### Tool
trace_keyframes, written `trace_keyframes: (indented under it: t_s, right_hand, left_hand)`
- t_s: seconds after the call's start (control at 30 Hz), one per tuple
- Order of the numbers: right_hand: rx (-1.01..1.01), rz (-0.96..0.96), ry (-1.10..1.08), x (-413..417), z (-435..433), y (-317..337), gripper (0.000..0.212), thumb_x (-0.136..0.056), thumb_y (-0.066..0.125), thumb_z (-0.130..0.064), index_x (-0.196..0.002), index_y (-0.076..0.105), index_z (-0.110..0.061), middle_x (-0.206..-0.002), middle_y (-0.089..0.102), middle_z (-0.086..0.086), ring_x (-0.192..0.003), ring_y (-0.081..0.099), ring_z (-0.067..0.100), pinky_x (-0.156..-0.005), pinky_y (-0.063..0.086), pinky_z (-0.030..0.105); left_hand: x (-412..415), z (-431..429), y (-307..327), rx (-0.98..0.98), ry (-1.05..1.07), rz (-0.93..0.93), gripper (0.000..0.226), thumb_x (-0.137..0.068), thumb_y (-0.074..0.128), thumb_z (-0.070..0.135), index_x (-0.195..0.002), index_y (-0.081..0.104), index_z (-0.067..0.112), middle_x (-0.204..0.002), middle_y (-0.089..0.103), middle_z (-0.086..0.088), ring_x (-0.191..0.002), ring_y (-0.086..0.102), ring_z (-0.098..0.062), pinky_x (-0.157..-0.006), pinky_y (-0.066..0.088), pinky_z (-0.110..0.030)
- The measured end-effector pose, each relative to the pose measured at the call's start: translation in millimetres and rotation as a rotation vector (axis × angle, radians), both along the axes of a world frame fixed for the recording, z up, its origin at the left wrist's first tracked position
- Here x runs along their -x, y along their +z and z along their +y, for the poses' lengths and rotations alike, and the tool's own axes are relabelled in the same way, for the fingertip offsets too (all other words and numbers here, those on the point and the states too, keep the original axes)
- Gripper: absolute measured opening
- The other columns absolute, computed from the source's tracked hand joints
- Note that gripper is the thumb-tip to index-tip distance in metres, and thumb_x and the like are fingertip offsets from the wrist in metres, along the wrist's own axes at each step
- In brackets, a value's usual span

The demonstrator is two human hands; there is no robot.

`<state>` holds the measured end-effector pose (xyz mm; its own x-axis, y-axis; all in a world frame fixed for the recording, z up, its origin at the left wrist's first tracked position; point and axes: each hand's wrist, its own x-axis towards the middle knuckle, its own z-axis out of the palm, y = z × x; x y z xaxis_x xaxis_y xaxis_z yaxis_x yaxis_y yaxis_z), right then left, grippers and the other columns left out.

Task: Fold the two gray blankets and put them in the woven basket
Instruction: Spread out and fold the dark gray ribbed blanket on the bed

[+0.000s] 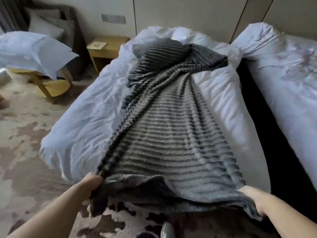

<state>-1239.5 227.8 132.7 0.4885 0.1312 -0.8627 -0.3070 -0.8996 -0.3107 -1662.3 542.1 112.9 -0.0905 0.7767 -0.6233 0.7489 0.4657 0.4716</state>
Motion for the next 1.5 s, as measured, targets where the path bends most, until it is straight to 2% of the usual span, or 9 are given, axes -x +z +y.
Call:
trace_keyframes:
  t_s: [0.13, 0.23, 0.43, 0.5, 0.6, 0.77, 1.07, 1.23, 1.5]
  right_hand:
    - [0.044, -0.15, 0.059, 6, 21, -4, 0.047, -0.097, 0.055, -0.021, -0.135, 0.048, 0.005, -0.132, 0.053, 0.023, -0.115, 0.054, 0.04, -0.1, 0.044, 0.046]
    - [0.163, -0.229, 0.142, 30, -4, -9, 0.053, -0.098, 0.052, -0.017, -0.143, 0.035, 0.006, -0.146, 0.041, 0.021, -0.126, 0.045, 0.037, -0.104, 0.038, 0.038]
    - [0.403, -0.374, 0.414, 59, -60, -34, 0.032, -0.096, 0.052, -0.023, -0.119, 0.055, -0.002, -0.11, 0.063, 0.014, -0.101, 0.063, 0.03, -0.081, 0.051, 0.031]
    - [0.489, -0.382, 0.425, 71, -67, -42, 0.026, -0.093, 0.056, -0.031, -0.099, 0.051, -0.007, -0.082, 0.053, 0.007, -0.074, 0.056, 0.022, -0.059, 0.044, 0.027]
    - [0.56, -0.317, 0.481, 89, -63, -45, 0.024, -0.096, 0.051, -0.029, -0.09, 0.042, -0.007, -0.083, 0.046, 0.006, -0.068, 0.047, 0.019, -0.052, 0.037, 0.024]
    - [0.339, -0.249, 0.559, 113, -16, -29, 0.014, -0.095, 0.046, -0.016, -0.085, 0.045, -0.007, -0.064, 0.041, 0.005, -0.052, 0.038, 0.017, -0.051, 0.028, 0.023]
    - [-0.194, -0.179, 0.479, 140, 119, 10, 0.014, -0.092, 0.047, -0.013, -0.088, 0.06, -0.011, -0.076, 0.061, 0.005, -0.057, 0.053, 0.015, -0.048, 0.036, 0.022]
    - [-0.291, -0.155, 0.513, 117, 214, -1, 0.015, -0.096, 0.045, -0.015, -0.089, 0.058, -0.014, -0.079, 0.061, 0.006, -0.057, 0.053, 0.013, -0.047, 0.037, 0.02]
    - [-0.24, -0.027, 0.522, 48, 401, -75, 0.012, -0.098, 0.045, -0.013, -0.093, 0.055, -0.012, -0.075, 0.059, 0.006, -0.054, 0.052, 0.014, -0.04, 0.034, 0.016]
  left_hand:
    - [7, -23, 3, 0.011, -0.167, 0.022, 0.015, -0.083, 0.06, 0.006, -0.091, 0.067, -0.004, -0.093, 0.068, -0.022, -0.091, 0.065, -0.034, -0.083, 0.05, -0.037]
    - [25, -40, 6, 0.019, -0.245, 0.11, 0.027, -0.09, 0.058, 0.02, -0.102, 0.067, -0.003, -0.106, 0.065, -0.021, -0.097, 0.061, -0.031, -0.084, 0.047, -0.033]
    - [87, -78, -1, 0.014, -0.32, 0.31, 0.031, -0.088, 0.057, 0.029, -0.105, 0.065, 0.004, -0.109, 0.067, -0.017, -0.102, 0.063, -0.032, -0.081, 0.048, -0.031]
    - [105, -94, -8, 0.057, -0.348, 0.375, 0.031, -0.085, 0.06, 0.027, -0.108, 0.06, 0.005, -0.107, 0.067, -0.015, -0.099, 0.065, -0.031, -0.075, 0.049, -0.029]
    - [121, -116, -25, 0.197, -0.489, 0.428, 0.04, -0.088, 0.058, 0.027, -0.123, 0.056, 0.007, -0.119, 0.064, -0.008, -0.109, 0.062, -0.02, -0.088, 0.049, -0.025]
    - [107, -134, -11, 0.225, -0.468, 0.338, 0.031, -0.087, 0.058, 0.024, -0.112, 0.063, 0.007, -0.092, 0.066, -0.004, -0.08, 0.065, -0.017, -0.053, 0.044, -0.022]
    - [46, -75, 12, -0.037, -0.319, 0.031, 0.014, -0.08, 0.051, 0.007, -0.073, 0.059, 0.016, -0.071, 0.06, -0.01, -0.057, 0.056, -0.023, -0.05, 0.044, -0.025]
    - [3, -9, 0, -0.058, -0.24, -0.113, 0.024, -0.084, 0.054, 0.012, -0.105, 0.065, 0.017, -0.09, 0.069, -0.003, -0.072, 0.064, -0.02, -0.056, 0.045, -0.023]
    - [-94, 137, -54, 0.001, -0.184, -0.132, 0.025, -0.089, 0.05, 0.017, -0.108, 0.062, 0.026, -0.091, 0.069, 0.001, -0.065, 0.063, -0.02, -0.055, 0.045, -0.024]
